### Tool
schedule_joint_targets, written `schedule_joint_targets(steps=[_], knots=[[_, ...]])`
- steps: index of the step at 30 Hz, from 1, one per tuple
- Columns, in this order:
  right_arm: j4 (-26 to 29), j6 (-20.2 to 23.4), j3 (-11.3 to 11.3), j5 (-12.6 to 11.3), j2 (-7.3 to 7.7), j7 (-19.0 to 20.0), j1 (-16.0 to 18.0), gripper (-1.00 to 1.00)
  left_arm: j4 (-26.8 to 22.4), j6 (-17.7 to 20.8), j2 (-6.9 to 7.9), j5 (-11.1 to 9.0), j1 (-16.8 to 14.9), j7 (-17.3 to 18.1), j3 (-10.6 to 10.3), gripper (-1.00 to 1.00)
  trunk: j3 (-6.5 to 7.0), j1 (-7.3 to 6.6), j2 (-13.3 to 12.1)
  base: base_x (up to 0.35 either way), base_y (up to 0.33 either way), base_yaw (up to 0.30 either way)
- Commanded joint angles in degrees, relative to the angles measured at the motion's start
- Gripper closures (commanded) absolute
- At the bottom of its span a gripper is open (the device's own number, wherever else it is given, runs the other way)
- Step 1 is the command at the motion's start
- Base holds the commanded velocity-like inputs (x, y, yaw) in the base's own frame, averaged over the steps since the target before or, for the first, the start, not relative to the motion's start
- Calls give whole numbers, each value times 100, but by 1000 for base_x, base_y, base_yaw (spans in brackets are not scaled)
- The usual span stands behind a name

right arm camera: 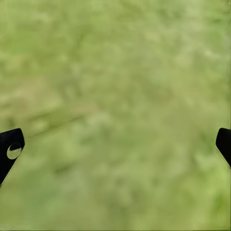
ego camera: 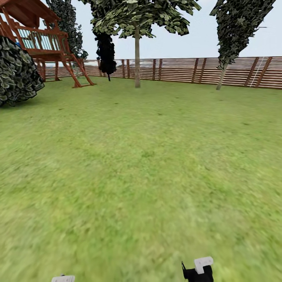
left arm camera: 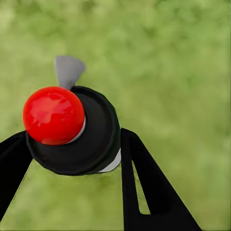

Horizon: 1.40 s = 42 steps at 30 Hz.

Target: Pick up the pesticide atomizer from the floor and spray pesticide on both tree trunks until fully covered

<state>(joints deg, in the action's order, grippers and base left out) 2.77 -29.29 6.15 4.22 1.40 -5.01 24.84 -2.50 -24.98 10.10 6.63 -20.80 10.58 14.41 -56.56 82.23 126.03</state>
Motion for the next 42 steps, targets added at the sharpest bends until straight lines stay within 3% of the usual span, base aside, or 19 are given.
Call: schedule_joint_targets(steps=[1,42], knots=[[-4,-7,35,44,-1,-52,3,-100,4,-19,1,58,-3,14,53,100,-5,3,2,340,0,0],[-4,-7,35,44,-8,-52,3,-100,13,-17,-8,58,-3,14,53,100,-5,3,2,340,0,0]])
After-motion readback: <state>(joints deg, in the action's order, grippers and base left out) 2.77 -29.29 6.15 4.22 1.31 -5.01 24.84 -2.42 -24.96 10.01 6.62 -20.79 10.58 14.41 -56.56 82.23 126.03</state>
